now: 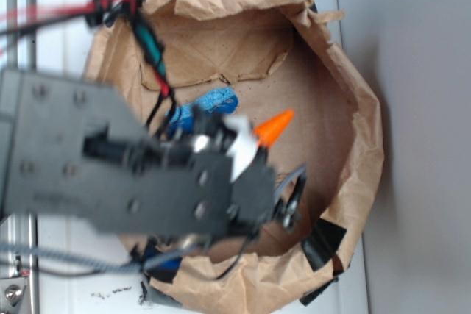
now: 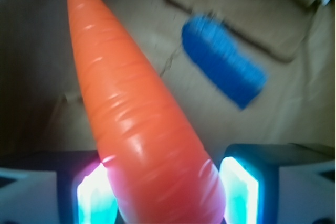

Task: Grab the carrot.

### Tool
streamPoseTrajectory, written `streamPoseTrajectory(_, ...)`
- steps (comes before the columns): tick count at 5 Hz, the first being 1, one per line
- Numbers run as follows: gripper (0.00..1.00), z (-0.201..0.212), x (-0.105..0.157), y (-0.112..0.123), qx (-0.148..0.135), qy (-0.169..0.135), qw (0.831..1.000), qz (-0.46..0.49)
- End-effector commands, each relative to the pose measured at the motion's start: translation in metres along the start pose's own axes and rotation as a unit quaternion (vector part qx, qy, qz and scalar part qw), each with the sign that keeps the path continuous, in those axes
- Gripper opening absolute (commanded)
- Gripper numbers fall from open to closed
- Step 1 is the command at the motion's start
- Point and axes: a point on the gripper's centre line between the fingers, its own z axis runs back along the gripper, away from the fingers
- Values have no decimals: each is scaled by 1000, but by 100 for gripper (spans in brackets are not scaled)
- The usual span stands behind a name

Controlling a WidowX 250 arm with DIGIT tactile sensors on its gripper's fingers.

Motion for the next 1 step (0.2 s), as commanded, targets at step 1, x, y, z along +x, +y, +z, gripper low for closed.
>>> streamPoseTrajectory(1, 0, 31, 50, -16, -23, -34, 999, 26)
